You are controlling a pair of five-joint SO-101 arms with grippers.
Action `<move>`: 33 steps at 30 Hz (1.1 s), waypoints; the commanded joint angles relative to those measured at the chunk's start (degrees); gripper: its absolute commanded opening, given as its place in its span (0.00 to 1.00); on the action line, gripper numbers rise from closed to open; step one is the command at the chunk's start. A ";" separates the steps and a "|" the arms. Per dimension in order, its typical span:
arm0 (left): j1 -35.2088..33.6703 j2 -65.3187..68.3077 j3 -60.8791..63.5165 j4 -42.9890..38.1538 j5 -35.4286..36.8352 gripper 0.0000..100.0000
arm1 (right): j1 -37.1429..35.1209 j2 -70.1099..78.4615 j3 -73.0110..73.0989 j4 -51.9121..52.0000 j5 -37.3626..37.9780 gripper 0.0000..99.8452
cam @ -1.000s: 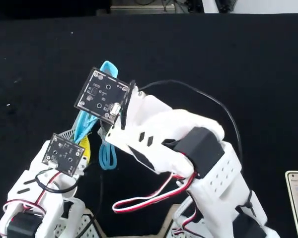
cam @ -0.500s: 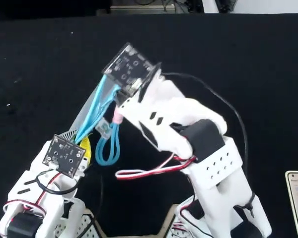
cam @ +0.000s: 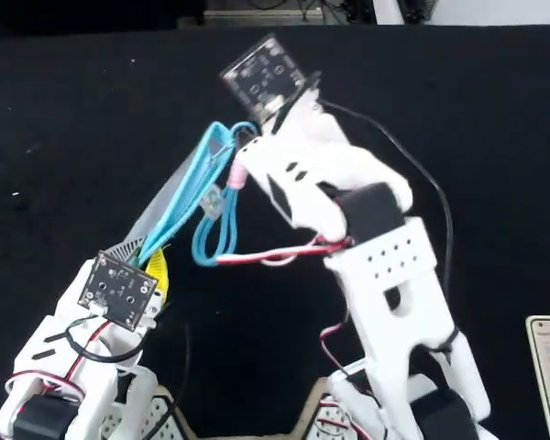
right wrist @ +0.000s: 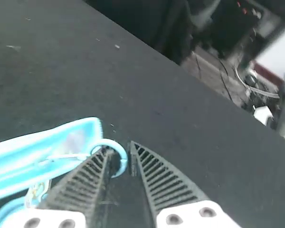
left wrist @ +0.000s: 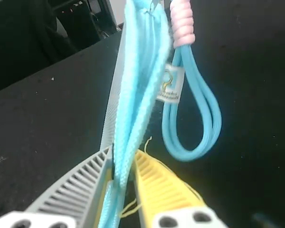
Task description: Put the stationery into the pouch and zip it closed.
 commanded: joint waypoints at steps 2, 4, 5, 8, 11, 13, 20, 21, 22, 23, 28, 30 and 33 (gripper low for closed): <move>0.31 0.09 -3.82 0.70 -0.35 0.03 | 5.01 2.15 -0.66 -2.37 -0.18 0.01; 0.31 0.09 -3.82 0.62 -0.35 0.03 | 5.10 3.56 -0.84 -2.37 -0.18 0.01; 0.31 0.09 -3.82 0.62 -0.35 0.03 | 5.10 4.26 -0.92 -2.46 -0.09 0.01; 0.31 0.09 -3.91 0.79 -0.35 0.03 | 5.54 5.93 -0.84 -5.36 -0.35 0.01; 0.31 0.09 -3.91 0.79 -0.35 0.03 | 7.03 8.04 -0.75 -8.62 -0.53 0.01; 0.31 0.09 -3.91 0.79 -0.35 0.03 | 8.00 9.80 -0.92 -9.85 -0.53 0.01; 0.31 0.09 -3.91 0.62 -0.35 0.03 | 10.29 13.32 -0.92 -11.87 -0.53 0.01; 0.31 0.09 -3.91 0.62 -0.35 0.03 | 10.37 13.49 -0.92 -11.87 -0.53 0.01; 0.31 0.09 -3.91 0.62 -0.35 0.03 | 10.37 13.67 -0.92 -11.87 -0.53 0.01; 0.31 0.09 -3.91 0.62 -0.35 0.03 | 10.37 13.67 -0.92 -12.13 -0.53 0.01; 0.31 0.09 -3.91 0.53 -0.35 0.03 | 10.02 13.32 -0.92 -11.78 -0.53 0.01; 0.31 0.09 -3.91 0.53 -0.35 0.03 | 9.93 12.97 -0.92 -10.99 -0.53 0.01; 0.31 0.09 -3.91 0.44 -0.35 0.03 | 8.70 11.38 -1.01 -7.47 -0.53 0.06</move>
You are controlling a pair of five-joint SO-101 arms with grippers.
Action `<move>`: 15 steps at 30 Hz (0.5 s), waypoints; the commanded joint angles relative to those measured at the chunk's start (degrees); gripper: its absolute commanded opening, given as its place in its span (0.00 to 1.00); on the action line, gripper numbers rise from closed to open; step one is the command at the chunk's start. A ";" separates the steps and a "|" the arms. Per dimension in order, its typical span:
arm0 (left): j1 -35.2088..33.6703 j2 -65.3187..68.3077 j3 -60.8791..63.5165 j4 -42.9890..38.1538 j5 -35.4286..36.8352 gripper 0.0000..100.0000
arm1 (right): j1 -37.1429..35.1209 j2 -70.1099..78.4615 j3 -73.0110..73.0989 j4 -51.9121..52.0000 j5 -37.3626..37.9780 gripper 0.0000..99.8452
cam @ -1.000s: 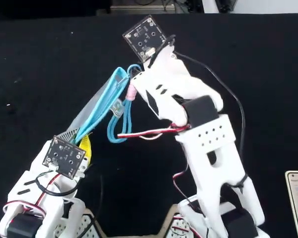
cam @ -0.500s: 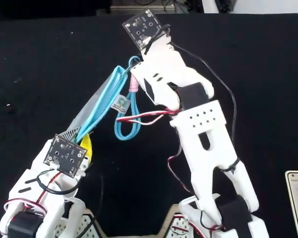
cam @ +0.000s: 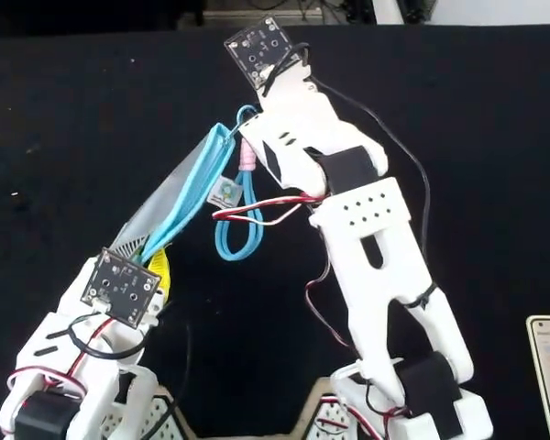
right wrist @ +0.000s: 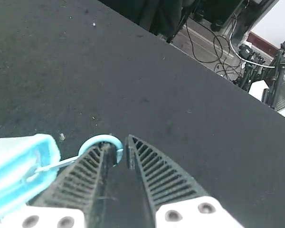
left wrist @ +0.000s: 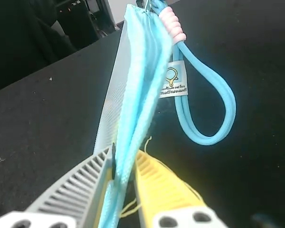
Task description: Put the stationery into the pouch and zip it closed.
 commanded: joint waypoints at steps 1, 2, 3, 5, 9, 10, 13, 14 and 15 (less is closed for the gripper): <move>0.04 -0.62 -3.91 0.53 -0.26 0.03 | 3.52 -2.59 -0.84 4.04 -0.26 0.10; 0.04 -0.62 -3.82 0.44 -0.26 0.03 | 2.29 -3.38 -0.84 5.54 -0.26 0.14; 0.04 -0.62 -3.65 0.44 -0.26 0.03 | 0.79 -4.35 -0.84 7.03 -0.26 0.18; 0.04 -0.62 -3.56 0.35 -0.26 0.03 | -2.37 -6.90 -0.84 9.49 -0.26 0.21; 0.04 -0.62 -3.56 0.35 -0.26 0.03 | -8.53 -13.58 -0.84 13.71 -0.26 0.17; 0.04 -0.62 -3.56 0.35 -0.26 0.03 | -9.76 -15.34 -0.84 14.95 -0.26 0.17; -0.31 -0.62 -3.47 -1.23 -0.26 0.03 | -12.48 -20.62 -0.84 18.90 -0.26 0.17; -0.40 -0.62 -3.47 -1.76 -0.26 0.03 | -13.19 -22.37 -0.75 20.04 -0.26 0.16; -0.40 -0.53 -3.47 -2.37 -0.26 0.03 | -13.89 -23.96 -0.75 21.10 -0.26 0.16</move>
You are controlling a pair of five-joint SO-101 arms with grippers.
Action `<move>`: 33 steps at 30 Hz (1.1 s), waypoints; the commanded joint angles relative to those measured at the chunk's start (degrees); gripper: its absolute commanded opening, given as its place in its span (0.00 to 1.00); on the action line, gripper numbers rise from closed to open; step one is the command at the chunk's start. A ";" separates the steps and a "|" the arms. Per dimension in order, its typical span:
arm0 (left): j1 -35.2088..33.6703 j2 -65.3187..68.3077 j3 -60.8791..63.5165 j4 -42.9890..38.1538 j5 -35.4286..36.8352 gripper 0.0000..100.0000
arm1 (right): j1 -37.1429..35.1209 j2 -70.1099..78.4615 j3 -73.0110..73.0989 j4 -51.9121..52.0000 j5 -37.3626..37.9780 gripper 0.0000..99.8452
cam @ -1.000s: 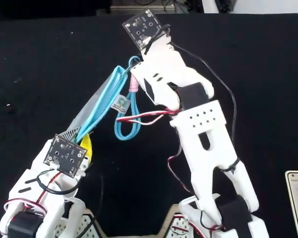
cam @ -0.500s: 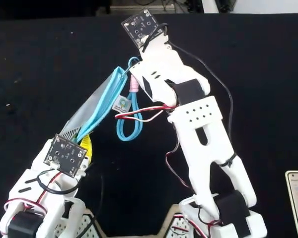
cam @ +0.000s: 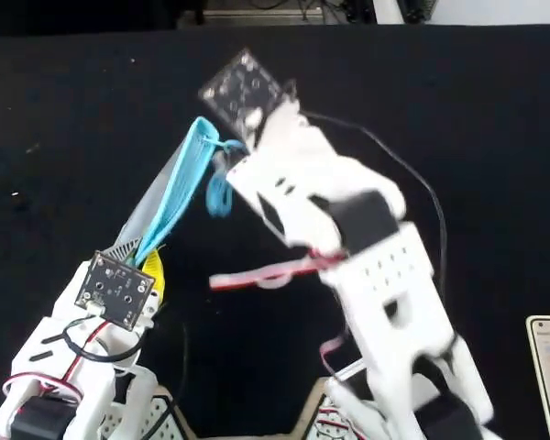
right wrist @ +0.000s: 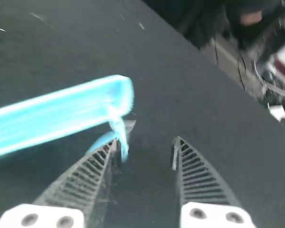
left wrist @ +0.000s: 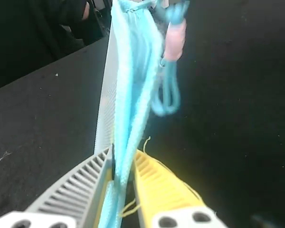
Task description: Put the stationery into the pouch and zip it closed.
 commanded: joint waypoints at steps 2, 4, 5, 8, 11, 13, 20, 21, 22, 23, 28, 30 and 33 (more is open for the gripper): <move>0.13 0.18 -3.21 -3.34 -0.35 0.03 | -4.31 -10.51 -0.66 5.98 -0.44 0.16; 0.04 0.26 -3.12 -4.22 -0.35 0.03 | -5.36 -13.23 -0.66 8.53 -0.44 0.16; -0.22 0.35 -3.03 -4.75 -0.35 0.03 | -5.45 -14.55 -0.66 9.93 -0.44 0.16; -0.48 0.26 -1.27 -7.21 -0.44 0.03 | -2.99 -17.89 -0.22 12.84 0.00 0.16; -2.95 0.62 0.31 -10.29 -0.35 0.03 | 5.63 -20.70 4.44 13.01 0.00 0.15; -4.97 0.70 1.45 -14.24 -0.35 0.03 | 10.29 -22.11 8.92 13.01 0.00 0.07; -6.11 0.88 8.66 -32.97 -0.35 0.03 | 18.20 -28.18 24.57 10.90 0.09 0.01; -6.11 1.41 9.63 -35.08 -0.35 0.03 | 19.16 -29.32 27.12 9.93 0.09 0.01; -6.11 2.46 10.33 -36.92 -0.44 0.03 | 20.22 -30.46 29.93 8.79 0.09 0.01; -6.20 3.96 10.59 -38.68 -0.53 0.03 | 21.19 -31.69 32.84 7.56 0.09 0.01; -6.29 18.37 8.48 -48.97 -0.62 0.03 | 26.29 -39.52 47.69 2.46 -0.35 0.01; -6.11 26.11 5.14 -51.87 -0.44 0.03 | 27.34 -43.12 52.44 1.93 -0.35 0.01; -5.85 38.51 -2.51 -52.13 -0.18 0.03 | 27.16 -48.13 58.95 1.85 -0.35 0.01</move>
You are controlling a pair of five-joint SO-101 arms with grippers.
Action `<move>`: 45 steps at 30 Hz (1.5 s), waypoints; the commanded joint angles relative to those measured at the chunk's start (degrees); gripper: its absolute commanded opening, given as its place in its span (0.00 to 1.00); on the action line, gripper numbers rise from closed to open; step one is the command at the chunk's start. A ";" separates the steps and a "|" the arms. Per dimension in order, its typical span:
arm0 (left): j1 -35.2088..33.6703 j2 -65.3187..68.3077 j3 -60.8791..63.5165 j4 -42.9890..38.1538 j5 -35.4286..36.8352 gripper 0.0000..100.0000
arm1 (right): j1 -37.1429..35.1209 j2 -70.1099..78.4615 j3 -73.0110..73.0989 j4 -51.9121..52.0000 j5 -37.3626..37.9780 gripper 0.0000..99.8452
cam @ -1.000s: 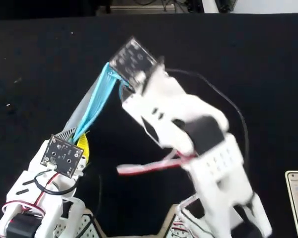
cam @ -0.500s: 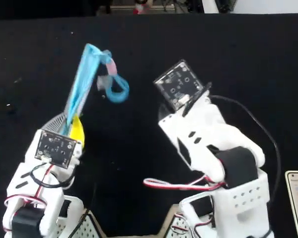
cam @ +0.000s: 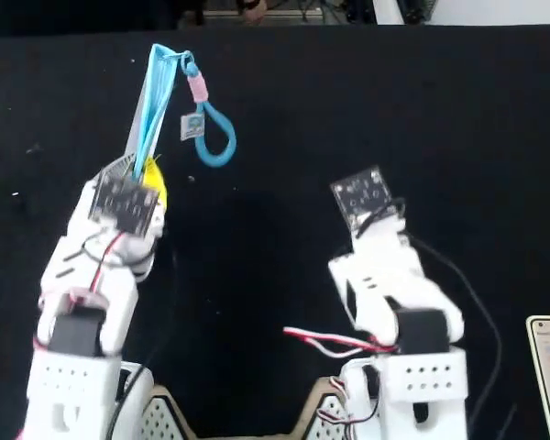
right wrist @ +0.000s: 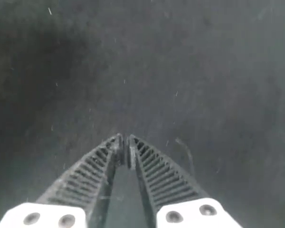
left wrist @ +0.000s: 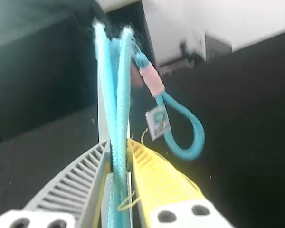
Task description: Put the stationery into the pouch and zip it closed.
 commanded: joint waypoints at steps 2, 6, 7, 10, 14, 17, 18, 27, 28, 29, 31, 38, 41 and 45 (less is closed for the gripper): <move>2.07 21.63 -15.25 -3.16 1.23 0.03 | 0.79 -9.45 10.15 -3.25 -0.26 0.01; 8.04 33.76 -17.80 -3.34 3.78 0.03 | 0.88 -15.52 17.45 -6.15 -0.09 0.01; 9.36 35.96 -17.98 -3.34 4.31 0.03 | 0.88 -16.84 18.68 -6.15 -0.09 0.01; 11.65 40.97 -18.07 -3.34 7.12 0.09 | 0.88 -20.00 21.93 -5.89 0.00 0.01; 11.65 43.16 -17.71 -3.34 15.56 0.19 | 0.88 -22.55 24.13 -5.98 0.00 0.01; 12.09 43.08 -18.07 -3.34 18.90 0.17 | 0.88 -22.90 24.48 -5.98 0.00 0.01; 12.26 43.08 -18.07 -3.25 19.34 0.17 | 0.88 -22.90 24.48 -5.98 0.09 0.01; 11.65 39.91 -28.79 9.14 18.99 0.25 | 0.79 -22.90 24.57 -5.98 0.09 0.01; 10.95 40.35 -30.29 9.76 18.99 0.24 | 0.79 -22.90 24.57 -5.98 0.09 0.01; 10.42 40.35 -31.52 10.55 18.99 0.24 | 0.79 -22.90 24.57 -5.98 0.09 0.01; 9.89 40.18 -33.89 13.10 18.99 0.23 | 0.88 -22.90 24.57 -5.98 0.09 0.01; 9.71 34.90 -37.85 24.00 18.90 0.23 | -0.09 -23.34 25.71 -6.33 -0.18 0.01; 8.04 31.82 -34.95 26.37 18.90 0.16 | -4.40 -23.43 26.42 -6.15 -0.26 0.01; 4.88 24.18 -28.79 31.91 18.46 0.03 | -7.74 -23.43 26.24 -5.98 -0.35 0.01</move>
